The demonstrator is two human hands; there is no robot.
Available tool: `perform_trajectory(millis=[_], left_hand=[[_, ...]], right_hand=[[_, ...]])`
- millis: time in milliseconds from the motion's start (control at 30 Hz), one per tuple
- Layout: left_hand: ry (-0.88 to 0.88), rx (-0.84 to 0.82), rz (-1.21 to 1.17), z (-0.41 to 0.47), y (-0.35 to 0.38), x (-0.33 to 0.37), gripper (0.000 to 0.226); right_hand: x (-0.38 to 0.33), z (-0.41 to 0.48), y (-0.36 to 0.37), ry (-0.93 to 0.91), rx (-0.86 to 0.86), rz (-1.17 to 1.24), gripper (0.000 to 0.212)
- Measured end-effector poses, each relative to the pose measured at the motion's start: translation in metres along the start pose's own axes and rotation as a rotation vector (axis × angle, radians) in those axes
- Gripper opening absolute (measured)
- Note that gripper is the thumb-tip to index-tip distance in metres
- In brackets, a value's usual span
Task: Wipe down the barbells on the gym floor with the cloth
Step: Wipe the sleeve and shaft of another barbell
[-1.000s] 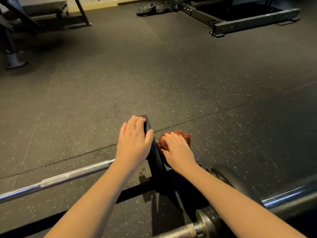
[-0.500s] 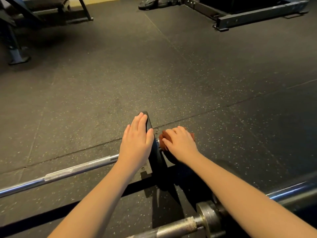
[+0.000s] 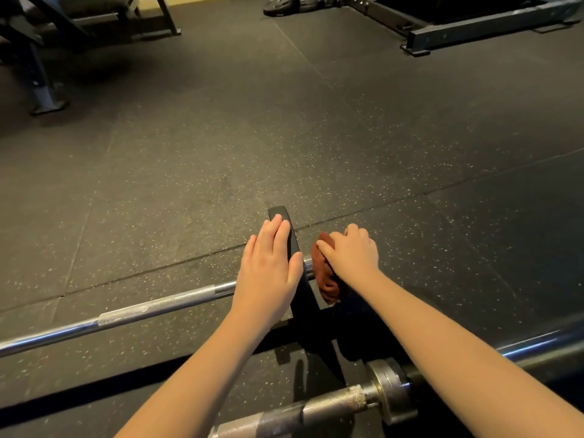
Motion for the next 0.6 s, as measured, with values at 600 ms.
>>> perform_trajectory(millis=[600], left_hand=[[-0.06,-0.065,-0.022,0.005,0.001,0.007,0.068]], right_hand=[[-0.018,-0.019,0.008,0.013,-0.114,0.173,0.041]])
Point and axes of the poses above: each hand's wrist, its own z-axis towards the middle knuckle, its own y-axis out of the palm, x = y × z, the point moved 3 cm from there along z, towards the middle knuckle, and after that the axes turned 13 degrees about -y, right-handed, at the moved point
